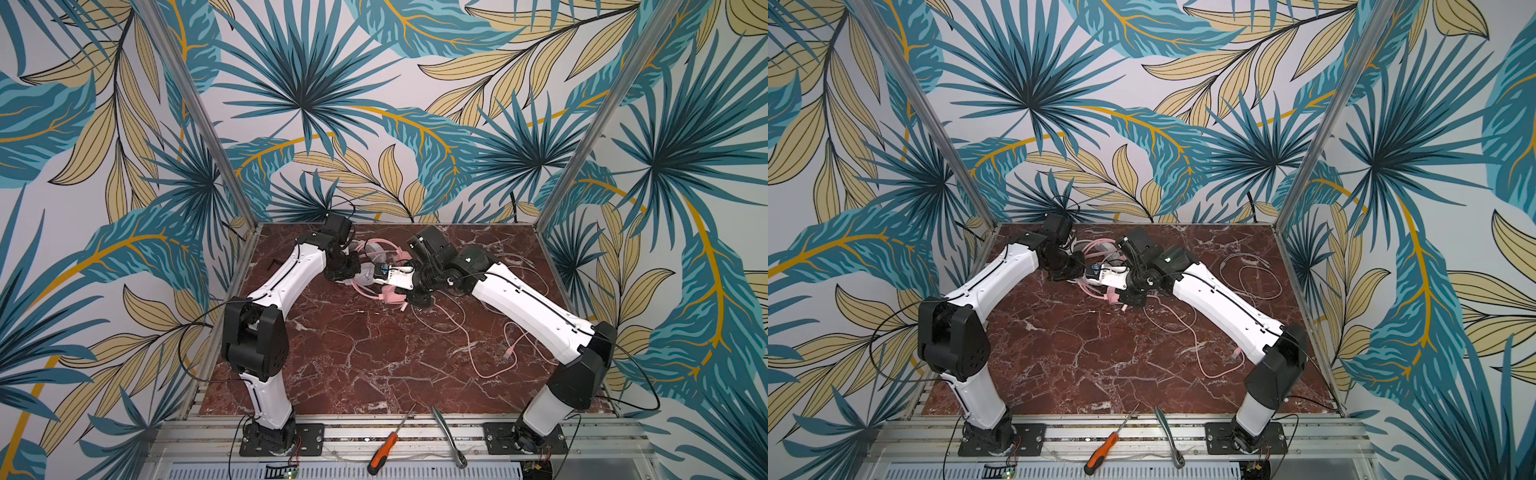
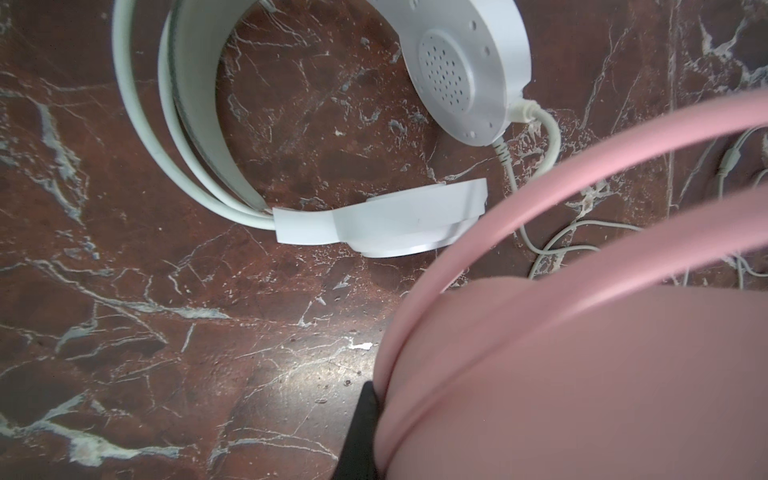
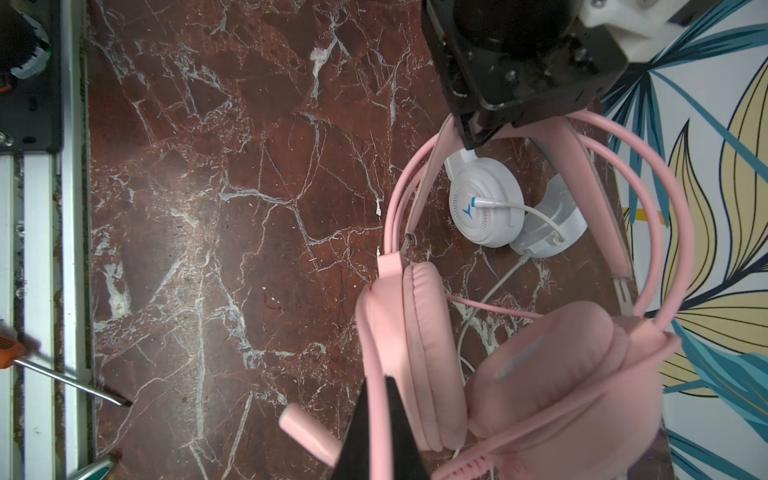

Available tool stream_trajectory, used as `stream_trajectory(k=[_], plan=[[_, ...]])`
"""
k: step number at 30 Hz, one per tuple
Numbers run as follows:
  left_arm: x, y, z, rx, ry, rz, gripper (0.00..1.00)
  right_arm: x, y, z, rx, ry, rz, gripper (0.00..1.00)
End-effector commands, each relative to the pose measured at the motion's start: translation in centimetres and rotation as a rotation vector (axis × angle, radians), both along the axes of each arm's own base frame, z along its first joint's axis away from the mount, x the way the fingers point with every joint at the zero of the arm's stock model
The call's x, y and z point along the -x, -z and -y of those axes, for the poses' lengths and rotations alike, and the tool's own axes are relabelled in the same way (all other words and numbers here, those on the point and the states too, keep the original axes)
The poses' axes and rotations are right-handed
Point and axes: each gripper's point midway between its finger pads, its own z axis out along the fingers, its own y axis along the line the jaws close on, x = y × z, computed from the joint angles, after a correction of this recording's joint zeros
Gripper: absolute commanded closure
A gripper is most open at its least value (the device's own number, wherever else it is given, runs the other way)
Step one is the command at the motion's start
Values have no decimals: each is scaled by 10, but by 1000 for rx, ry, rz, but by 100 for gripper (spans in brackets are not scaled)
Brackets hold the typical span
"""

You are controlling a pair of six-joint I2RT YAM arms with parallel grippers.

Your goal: Wrap the headphones

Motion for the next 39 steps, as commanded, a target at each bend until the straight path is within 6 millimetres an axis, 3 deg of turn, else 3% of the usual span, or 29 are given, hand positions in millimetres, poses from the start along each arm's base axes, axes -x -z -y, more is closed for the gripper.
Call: stream_trajectory(k=[1,6,15,29,39], plan=[[-3,-7,10,-10,51,28,100,-6,-5,-3,39,-22,36,100],[3,0,17,-29,116,5,100,-21,-11,-4,66,-19,108,100],[15,0,9,-111,197,16,100,-47,8,14,200,41,169,100],[30,0,16,-137,290,30,100,-80,11,10,120,148,102,100],[45,4,11,-151,318,20,100,-104,12,30,77,294,44,90]])
